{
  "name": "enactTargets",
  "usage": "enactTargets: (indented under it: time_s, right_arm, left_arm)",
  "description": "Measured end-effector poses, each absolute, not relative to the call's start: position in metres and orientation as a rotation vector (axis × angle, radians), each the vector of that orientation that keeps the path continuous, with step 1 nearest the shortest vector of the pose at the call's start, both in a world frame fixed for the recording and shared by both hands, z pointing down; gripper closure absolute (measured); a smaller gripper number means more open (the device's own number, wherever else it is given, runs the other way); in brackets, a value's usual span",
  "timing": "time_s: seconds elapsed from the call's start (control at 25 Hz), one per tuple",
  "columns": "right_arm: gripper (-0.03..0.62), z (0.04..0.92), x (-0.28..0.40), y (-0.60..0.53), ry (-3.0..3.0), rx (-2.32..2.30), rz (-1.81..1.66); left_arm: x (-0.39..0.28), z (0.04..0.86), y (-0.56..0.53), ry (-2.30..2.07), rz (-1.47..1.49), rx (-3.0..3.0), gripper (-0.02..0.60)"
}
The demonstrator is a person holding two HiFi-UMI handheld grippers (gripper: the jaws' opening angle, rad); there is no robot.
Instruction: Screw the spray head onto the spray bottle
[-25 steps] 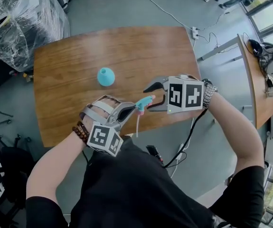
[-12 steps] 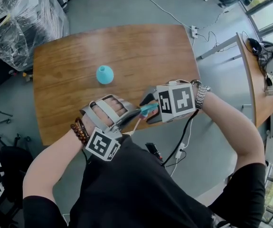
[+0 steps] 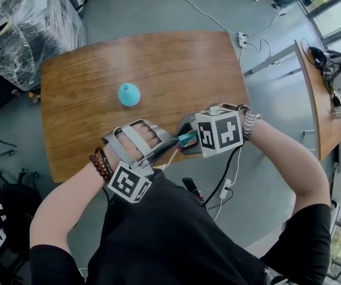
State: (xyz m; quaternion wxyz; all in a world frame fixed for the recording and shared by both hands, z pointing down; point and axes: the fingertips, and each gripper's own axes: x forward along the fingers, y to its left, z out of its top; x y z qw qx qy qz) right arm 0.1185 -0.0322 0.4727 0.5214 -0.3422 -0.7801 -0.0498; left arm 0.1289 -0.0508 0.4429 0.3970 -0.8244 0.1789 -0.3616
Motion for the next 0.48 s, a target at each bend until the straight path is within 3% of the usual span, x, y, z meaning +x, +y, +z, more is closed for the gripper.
enactTargets:
  time_s: [0.48]
  right_arm:
    - [0.471, 0.474, 0.132, -0.045, -1.860, -0.790, -0.161]
  left_arm:
    - [0.138, 0.443, -0.061, 0.513, -0.908, -2.186, 0.531]
